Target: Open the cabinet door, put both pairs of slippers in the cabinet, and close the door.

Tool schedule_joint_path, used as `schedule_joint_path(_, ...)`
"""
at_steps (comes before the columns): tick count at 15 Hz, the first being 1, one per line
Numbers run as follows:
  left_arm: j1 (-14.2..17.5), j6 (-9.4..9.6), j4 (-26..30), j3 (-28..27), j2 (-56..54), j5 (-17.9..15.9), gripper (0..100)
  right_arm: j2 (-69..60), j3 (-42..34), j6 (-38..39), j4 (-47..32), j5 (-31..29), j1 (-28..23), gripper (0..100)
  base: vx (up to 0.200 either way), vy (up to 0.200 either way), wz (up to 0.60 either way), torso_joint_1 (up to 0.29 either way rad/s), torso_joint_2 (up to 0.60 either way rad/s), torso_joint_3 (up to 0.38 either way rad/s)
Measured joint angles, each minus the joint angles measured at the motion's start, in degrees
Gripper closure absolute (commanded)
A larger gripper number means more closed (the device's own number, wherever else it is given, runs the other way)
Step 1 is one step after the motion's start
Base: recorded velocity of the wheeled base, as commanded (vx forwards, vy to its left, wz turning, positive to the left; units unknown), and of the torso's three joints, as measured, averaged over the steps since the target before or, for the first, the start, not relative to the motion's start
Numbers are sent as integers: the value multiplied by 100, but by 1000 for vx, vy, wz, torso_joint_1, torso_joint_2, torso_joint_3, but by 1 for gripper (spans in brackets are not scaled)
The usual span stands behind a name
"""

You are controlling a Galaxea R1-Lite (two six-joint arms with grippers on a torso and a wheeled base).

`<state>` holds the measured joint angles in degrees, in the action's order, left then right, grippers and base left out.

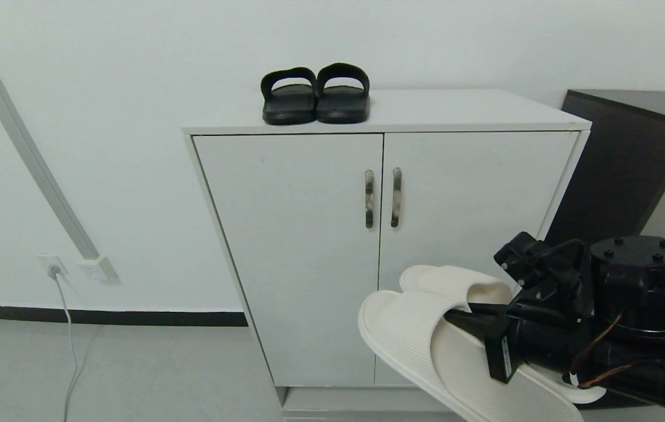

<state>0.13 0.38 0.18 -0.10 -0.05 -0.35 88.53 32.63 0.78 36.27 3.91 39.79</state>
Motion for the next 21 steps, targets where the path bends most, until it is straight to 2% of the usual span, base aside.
schedule_joint_path(3, 0, -11, 2, 2, 0, 26, 0, -7, -77, -2, 189, -11, 0, 100, 0, 0, 0, -22, 404, 375)
schedule_joint_path(11, 0, -33, 6, -4, 0, 89, 0, 33, -243, -157, 293, 27, 11, 100, 0, 0, 0, 0, 0, 0)
schedule_joint_path(14, 7, 17, 9, -30, 7, 117, 0, 50, -306, -162, 525, 33, 37, 100, 0, 0, 0, -3, 109, 98)
schedule_joint_path(15, 0, 150, 6, -37, 18, 113, 0, 67, -328, -165, 583, 24, 43, 100, 0, 0, 0, 2, 129, 61)
schedule_joint_path(16, 0, 207, 17, -138, 35, 108, 0, 85, -345, -165, 642, 18, 41, 100, 0, 0, 0, 2, 80, 36)
schedule_joint_path(19, 5, 62, 261, -1117, 445, -9, 0, 108, -386, -211, 679, 7, 63, 100, 0, 0, 0, 0, 0, 0)
schedule_joint_path(20, 0, 17, 301, -1425, 777, -222, 0, 122, -411, -228, 689, 5, 80, 100, 0, 0, 0, 0, 0, 0)
schedule_joint_path(21, -2, -6, 310, -1660, 1135, -610, 0, 118, -450, -197, 712, 10, 83, 100, 0, 0, 0, 0, 0, 0)
